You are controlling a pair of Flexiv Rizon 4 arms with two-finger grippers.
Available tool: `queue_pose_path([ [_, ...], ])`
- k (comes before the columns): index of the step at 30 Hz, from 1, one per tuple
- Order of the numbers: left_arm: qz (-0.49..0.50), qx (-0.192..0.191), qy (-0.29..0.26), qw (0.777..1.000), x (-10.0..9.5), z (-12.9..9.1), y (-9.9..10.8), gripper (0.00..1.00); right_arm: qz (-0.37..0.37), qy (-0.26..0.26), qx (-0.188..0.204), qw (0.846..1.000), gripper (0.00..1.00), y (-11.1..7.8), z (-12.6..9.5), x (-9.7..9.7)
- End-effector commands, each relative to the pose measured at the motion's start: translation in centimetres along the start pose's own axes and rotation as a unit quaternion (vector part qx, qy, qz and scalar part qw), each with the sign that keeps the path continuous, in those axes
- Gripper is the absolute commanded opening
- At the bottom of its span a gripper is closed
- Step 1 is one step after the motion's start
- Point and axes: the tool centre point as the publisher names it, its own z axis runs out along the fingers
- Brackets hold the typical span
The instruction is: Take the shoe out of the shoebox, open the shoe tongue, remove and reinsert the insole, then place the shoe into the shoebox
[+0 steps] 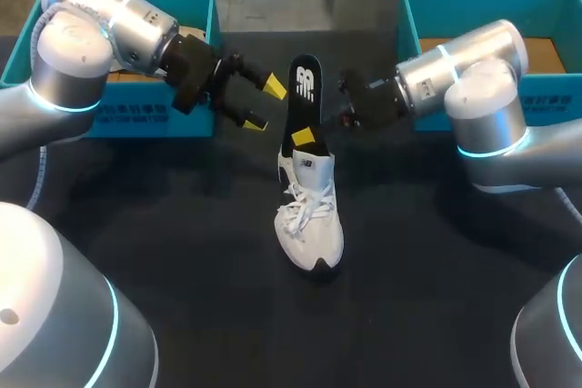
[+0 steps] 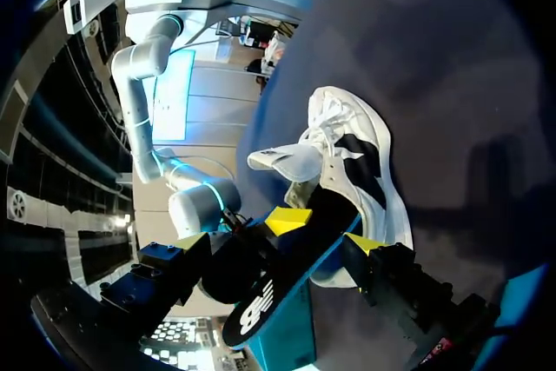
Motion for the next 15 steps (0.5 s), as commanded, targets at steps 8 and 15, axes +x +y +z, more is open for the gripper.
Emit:
queue_pose_path([
  [8, 0.001, 0.000, 0.002, 1.000, 0.1, -0.3, -0.1, 1.00, 0.000, 0.002, 0.019, 1.000, 0.00, 0.8, 0.2, -1.2],
  [15, 0.003, 0.001, 0.004, 1.000, -0.1, -0.3, 0.0, 1.00, 0.014, 0.015, 0.053, 0.998, 0.00, 0.1, 0.4, -1.2],
])
